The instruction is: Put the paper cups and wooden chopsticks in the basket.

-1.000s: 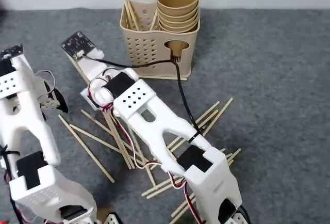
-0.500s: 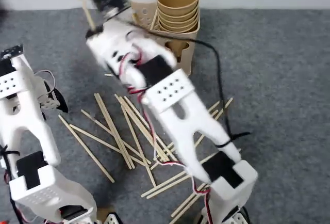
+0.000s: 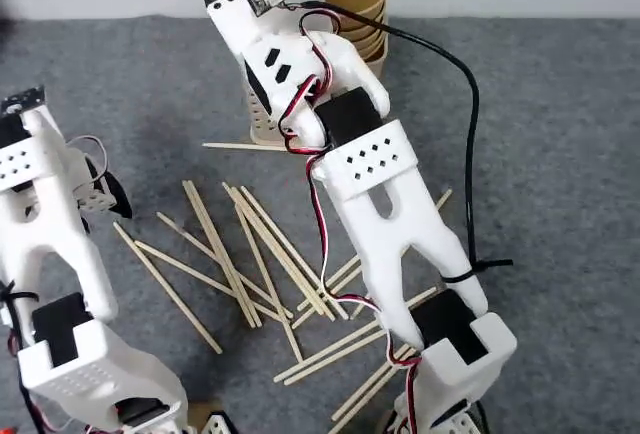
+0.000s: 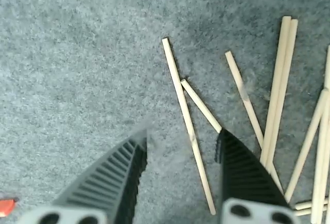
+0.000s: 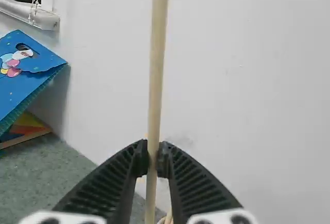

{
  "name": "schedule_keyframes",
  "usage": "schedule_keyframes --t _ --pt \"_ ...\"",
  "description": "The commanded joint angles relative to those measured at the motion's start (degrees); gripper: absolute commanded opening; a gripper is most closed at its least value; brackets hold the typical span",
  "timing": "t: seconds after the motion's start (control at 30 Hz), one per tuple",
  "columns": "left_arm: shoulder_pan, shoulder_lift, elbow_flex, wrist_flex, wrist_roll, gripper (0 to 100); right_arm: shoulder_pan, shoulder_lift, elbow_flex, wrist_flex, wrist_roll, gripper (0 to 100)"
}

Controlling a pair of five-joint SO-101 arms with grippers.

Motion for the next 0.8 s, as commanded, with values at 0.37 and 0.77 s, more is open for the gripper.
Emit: schedule_keyframes --t 0.37,0.77 --pt "-0.35 -2.64 7.6 1.14 0.35 21 5.67 8.66 -0.97 -9.45 -10.81 0.8" --pt "-0.26 -2.64 7.6 1.14 0.35 21 4.53 9.63 -0.97 -8.84 -12.31 1.3"
